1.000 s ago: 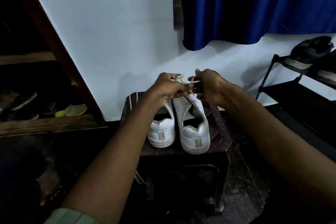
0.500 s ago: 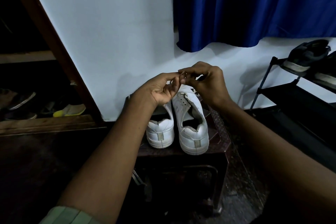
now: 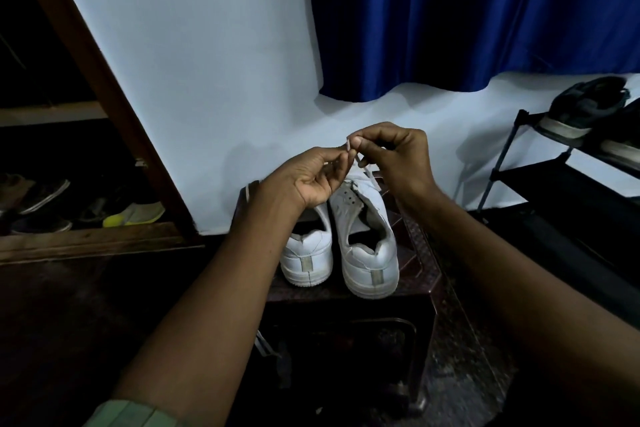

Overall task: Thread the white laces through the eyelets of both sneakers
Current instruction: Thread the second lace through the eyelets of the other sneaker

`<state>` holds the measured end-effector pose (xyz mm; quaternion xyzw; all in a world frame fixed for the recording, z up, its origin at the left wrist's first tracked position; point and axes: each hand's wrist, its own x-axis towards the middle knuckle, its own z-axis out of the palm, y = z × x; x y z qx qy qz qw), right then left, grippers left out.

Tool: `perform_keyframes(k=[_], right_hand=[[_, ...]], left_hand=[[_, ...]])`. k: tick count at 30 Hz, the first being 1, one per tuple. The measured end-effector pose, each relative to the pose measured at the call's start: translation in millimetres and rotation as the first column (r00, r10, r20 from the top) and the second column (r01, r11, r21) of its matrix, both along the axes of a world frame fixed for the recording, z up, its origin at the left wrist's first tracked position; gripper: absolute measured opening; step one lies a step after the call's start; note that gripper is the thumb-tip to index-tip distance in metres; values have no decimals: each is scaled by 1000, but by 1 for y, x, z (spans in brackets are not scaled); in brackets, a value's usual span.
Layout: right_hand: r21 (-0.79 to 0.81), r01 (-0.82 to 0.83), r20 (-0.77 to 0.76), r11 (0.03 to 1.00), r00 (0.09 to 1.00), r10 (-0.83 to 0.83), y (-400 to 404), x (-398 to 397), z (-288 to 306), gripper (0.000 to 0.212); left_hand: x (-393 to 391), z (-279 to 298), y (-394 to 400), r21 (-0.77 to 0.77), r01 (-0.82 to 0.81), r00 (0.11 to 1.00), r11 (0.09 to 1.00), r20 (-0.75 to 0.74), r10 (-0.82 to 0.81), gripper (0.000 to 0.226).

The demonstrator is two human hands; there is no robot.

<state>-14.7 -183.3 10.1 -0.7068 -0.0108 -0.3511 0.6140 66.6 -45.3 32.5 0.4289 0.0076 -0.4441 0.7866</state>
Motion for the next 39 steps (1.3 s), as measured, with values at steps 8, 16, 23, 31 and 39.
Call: perform_keyframes(k=[8, 16, 23, 31, 39], right_hand=[[-180, -10, 43, 984, 999, 19, -4, 0, 1, 17], [196, 111, -55, 974, 993, -102, -1, 0, 8, 9], [523, 70, -230, 850, 971, 62, 0, -13, 13, 25], [667, 6, -250, 745, 944, 216, -3, -12, 17, 30], [567, -46, -329, 822, 902, 278, -12, -8, 15, 27]], left_hand=[[-4, -1, -5, 117, -57, 993, 991, 108, 44, 11], [-1, -9, -1, 497, -540, 538, 679, 824, -175, 40], [-6, -20, -12, 225, -450, 42, 864, 972, -231, 23], [-10, -18, -15, 274, -298, 179, 914, 957, -228, 22], [-15, -15, -14, 402, -267, 263, 876, 905, -335, 36]])
